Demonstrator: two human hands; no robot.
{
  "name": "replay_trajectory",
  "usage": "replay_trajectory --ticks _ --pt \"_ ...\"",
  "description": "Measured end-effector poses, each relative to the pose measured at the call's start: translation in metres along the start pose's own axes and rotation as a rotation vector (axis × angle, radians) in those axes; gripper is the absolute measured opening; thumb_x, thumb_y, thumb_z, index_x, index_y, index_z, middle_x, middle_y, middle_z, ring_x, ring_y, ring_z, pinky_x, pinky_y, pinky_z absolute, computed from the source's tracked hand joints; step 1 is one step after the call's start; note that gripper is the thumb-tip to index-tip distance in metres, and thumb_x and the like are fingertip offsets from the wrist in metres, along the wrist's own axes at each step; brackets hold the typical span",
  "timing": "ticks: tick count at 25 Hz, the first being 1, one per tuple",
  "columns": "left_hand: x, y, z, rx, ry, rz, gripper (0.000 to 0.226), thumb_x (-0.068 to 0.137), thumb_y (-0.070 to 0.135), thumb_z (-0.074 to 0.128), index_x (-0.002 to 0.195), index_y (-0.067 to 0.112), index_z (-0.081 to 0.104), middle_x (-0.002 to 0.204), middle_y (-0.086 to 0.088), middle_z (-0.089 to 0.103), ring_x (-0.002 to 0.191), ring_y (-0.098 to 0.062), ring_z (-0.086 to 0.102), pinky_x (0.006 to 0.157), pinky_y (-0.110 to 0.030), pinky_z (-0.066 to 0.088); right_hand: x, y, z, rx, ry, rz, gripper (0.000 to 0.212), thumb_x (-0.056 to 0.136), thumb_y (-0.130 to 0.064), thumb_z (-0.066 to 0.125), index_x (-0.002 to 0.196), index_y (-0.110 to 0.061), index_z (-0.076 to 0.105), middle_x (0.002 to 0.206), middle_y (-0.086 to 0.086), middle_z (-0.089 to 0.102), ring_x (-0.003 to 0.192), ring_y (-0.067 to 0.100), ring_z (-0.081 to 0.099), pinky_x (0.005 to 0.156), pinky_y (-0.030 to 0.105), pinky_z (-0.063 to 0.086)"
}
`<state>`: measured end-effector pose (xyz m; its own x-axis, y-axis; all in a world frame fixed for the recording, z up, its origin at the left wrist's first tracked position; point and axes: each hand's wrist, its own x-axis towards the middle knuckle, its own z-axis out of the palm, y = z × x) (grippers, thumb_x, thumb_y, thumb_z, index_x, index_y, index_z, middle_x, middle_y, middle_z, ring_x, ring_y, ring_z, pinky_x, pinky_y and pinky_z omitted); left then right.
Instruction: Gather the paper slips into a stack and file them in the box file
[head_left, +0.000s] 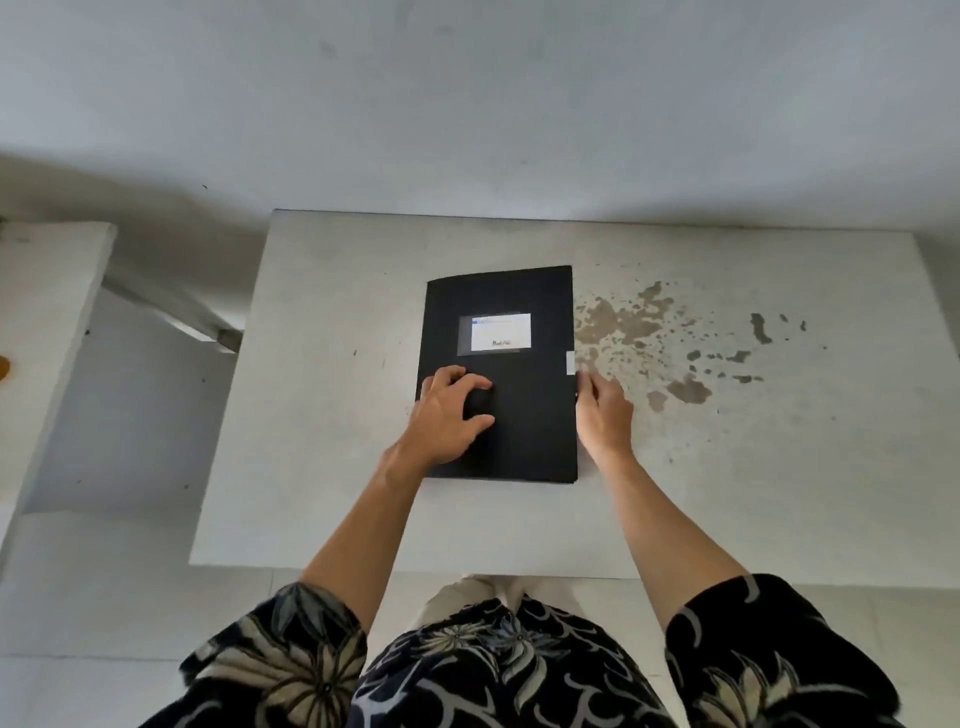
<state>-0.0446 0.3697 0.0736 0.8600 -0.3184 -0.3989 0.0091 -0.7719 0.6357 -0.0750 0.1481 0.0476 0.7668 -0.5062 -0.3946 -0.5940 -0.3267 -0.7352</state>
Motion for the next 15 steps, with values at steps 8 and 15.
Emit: replay_trajectory --ticks 8,15 --pt "0.018 -0.015 0.033 0.376 0.025 -0.008 0.068 0.087 0.042 0.074 0.148 0.030 0.045 0.164 -0.006 0.022 0.151 -0.032 0.018 0.120 -0.054 0.023 -0.001 0.008 0.004 -0.209 -0.117 0.036 0.053 0.097 -0.036 0.065 0.145 -0.019 0.049 0.116 0.007 0.070 0.108 0.028 0.067 0.099 0.042 0.054" --pt "0.022 -0.031 0.037 0.471 -0.098 -0.075 0.119 0.072 0.068 0.077 0.163 0.033 0.008 0.170 -0.005 -0.016 0.155 -0.034 -0.018 0.119 -0.065 0.000 0.005 0.001 0.023 -0.248 -0.154 -0.023 0.055 0.102 -0.029 0.057 0.153 -0.016 0.042 0.141 0.009 0.061 0.130 0.031 0.058 0.109 0.044 0.048"
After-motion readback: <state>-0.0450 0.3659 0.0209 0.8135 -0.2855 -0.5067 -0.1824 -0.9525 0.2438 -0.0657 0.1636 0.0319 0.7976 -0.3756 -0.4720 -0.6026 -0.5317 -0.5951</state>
